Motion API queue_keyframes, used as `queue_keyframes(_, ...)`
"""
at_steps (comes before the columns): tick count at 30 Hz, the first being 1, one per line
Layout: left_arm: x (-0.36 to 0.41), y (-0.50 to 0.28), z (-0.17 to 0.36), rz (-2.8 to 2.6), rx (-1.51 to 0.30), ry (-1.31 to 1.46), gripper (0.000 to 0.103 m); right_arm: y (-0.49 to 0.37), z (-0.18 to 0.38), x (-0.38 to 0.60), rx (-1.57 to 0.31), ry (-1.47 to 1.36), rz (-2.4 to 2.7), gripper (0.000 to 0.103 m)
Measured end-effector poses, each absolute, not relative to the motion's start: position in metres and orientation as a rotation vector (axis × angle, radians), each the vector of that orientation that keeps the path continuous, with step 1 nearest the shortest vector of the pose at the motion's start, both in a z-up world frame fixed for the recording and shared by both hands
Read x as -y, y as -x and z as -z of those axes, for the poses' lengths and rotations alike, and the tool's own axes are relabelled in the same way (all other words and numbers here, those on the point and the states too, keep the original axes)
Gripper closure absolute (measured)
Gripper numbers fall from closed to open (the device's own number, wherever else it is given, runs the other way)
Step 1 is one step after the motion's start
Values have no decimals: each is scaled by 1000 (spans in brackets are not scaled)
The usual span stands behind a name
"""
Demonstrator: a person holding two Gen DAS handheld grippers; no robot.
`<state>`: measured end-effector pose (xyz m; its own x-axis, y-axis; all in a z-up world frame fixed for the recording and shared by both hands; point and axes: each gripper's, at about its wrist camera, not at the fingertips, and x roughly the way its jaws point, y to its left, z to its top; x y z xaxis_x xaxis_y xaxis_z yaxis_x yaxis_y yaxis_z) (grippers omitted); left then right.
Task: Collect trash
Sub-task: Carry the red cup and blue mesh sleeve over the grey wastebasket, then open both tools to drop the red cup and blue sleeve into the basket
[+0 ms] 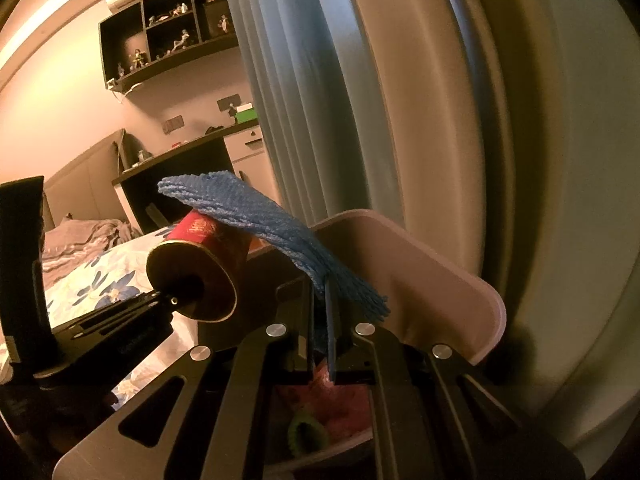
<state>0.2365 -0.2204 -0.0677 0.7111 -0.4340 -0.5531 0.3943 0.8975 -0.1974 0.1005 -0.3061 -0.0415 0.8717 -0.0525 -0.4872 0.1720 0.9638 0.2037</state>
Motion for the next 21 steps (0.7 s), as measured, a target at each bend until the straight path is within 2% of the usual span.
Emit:
queue_keyframes(1,221,-237,67,462,-630,68,98,-101,42,307,-501,-246,119,88)
queue_keyframes(3,220,-237,67,474,-634,77,95,-99,40,307,-493,-246,123,70)
queue_keyframes(6,220,-237,67,489,-632,84,84,-97,39,305,-484,-243,126,65)
queue_keyframes(8,218,-235,66,490,-623,87,71,-97,38,305,-483,-242,130,64)
queue_keyframes(10,214,-235,66,486,-621,97,53,-96,38,307,-482,-243,133,62)
queue_keyframes(11,212,-235,66,480,-619,102,48,-95,38,307,-480,-243,137,59)
queue_keyframes(13,207,-233,65,450,-608,109,29,-92,36,307,-471,-240,148,54)
queue_keyframes(16,193,-228,63,393,-592,125,14,-86,35,307,-458,-234,168,37)
queue_keyframes(18,183,-223,61,357,-583,123,9,-83,34,305,-448,-222,183,22)
queue_keyframes(21,167,-214,60,283,-569,98,6,-77,33,298,-436,-197,197,15)
